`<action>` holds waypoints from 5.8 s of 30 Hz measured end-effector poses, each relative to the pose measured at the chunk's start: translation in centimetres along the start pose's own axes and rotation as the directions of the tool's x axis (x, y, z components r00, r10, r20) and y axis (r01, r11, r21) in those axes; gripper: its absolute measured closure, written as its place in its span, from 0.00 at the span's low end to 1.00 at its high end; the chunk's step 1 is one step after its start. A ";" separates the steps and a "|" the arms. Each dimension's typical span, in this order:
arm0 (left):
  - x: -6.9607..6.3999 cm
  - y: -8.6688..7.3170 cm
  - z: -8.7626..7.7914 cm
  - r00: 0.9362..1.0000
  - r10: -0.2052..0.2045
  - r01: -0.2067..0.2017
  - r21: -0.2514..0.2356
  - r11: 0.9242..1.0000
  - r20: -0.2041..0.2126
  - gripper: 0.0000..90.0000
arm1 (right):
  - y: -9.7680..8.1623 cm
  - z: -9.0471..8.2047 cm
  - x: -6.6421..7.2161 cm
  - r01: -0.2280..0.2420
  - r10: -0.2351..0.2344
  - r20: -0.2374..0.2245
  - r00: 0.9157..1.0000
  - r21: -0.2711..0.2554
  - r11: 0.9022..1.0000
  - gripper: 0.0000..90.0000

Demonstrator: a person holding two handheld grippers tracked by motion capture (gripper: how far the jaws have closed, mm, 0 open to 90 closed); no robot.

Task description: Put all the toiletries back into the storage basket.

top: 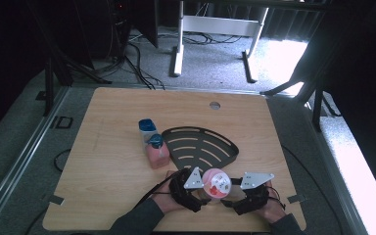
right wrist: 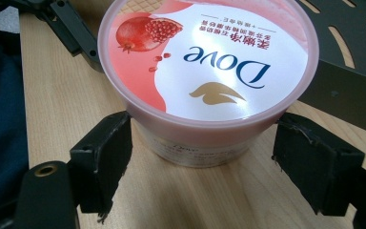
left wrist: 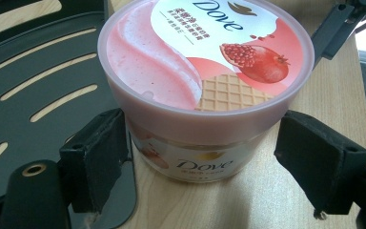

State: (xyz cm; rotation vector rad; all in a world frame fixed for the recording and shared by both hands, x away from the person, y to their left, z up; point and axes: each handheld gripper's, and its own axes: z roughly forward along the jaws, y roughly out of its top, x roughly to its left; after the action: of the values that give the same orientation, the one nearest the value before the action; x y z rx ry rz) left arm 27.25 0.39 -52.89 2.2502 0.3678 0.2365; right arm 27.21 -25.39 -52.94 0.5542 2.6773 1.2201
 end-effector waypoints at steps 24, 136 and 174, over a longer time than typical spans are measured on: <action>0.0 -0.1 0.4 0.999 -0.028 0.028 0.010 1.000 0.017 0.20 | -0.1 0.2 0.2 0.015 -0.015 0.007 1.000 -0.003 1.000 0.19; 3.0 5.4 -0.9 0.997 -0.027 0.027 -0.001 1.000 -0.066 0.20 | 3.9 -2.8 -3.9 0.065 -0.062 0.051 0.997 -0.057 0.996 0.20; 6.0 6.9 1.3 0.993 -0.018 0.020 0.012 1.000 -0.116 0.20 | 4.3 -2.1 -7.8 0.026 -0.023 0.076 0.997 -0.034 0.999 0.20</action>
State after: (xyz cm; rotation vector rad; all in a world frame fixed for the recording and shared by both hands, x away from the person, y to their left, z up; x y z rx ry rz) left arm 34.49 -2.77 -48.14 2.2511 0.4531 0.3563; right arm 34.96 -27.26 -48.48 0.5493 2.5874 1.2118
